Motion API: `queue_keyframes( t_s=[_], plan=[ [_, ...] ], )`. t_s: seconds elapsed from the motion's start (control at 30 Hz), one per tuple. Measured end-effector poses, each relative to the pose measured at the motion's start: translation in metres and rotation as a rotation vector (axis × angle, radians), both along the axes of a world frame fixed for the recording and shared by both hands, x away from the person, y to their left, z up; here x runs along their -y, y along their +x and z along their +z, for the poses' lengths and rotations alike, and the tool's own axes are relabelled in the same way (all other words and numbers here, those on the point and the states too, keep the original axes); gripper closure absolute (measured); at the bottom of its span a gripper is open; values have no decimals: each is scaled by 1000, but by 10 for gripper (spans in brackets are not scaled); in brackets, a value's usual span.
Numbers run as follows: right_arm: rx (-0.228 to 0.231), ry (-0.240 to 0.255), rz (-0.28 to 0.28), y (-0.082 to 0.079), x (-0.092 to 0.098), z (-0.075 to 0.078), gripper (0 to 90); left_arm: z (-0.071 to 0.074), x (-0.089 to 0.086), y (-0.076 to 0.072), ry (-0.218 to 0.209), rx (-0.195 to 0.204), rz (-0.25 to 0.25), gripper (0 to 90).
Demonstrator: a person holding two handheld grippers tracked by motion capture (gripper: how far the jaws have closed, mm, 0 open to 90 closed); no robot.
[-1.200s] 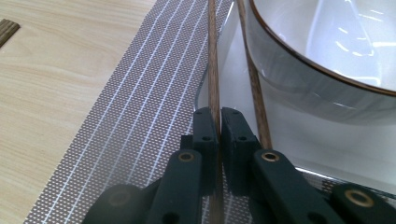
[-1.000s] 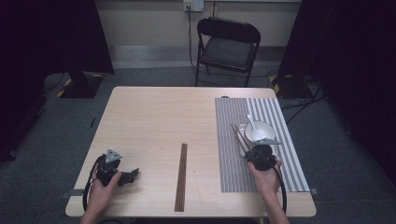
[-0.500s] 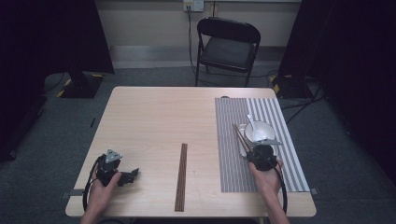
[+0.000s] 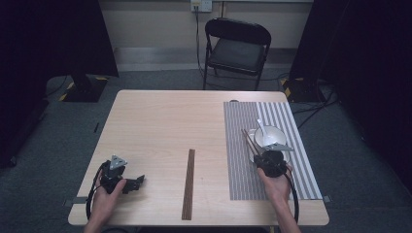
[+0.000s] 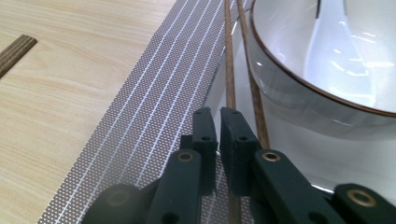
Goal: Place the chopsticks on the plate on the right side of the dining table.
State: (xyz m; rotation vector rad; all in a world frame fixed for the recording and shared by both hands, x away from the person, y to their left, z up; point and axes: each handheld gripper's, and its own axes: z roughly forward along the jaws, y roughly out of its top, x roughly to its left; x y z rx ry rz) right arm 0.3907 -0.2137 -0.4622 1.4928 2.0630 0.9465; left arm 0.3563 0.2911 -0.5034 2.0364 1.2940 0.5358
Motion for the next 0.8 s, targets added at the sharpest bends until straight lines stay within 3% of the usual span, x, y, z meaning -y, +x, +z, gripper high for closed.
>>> queue_keyframes(
  t_s=[0.33, 0.8],
  plan=[
    [-22, -5, 0, 9, -5, -8, 866, 0, 0, 0, 0, 0, 0, 0],
    [-32, -11, -36, 6, 4, -8, 866, 0, 0, 0, 0, 0, 0, 0]
  ],
)
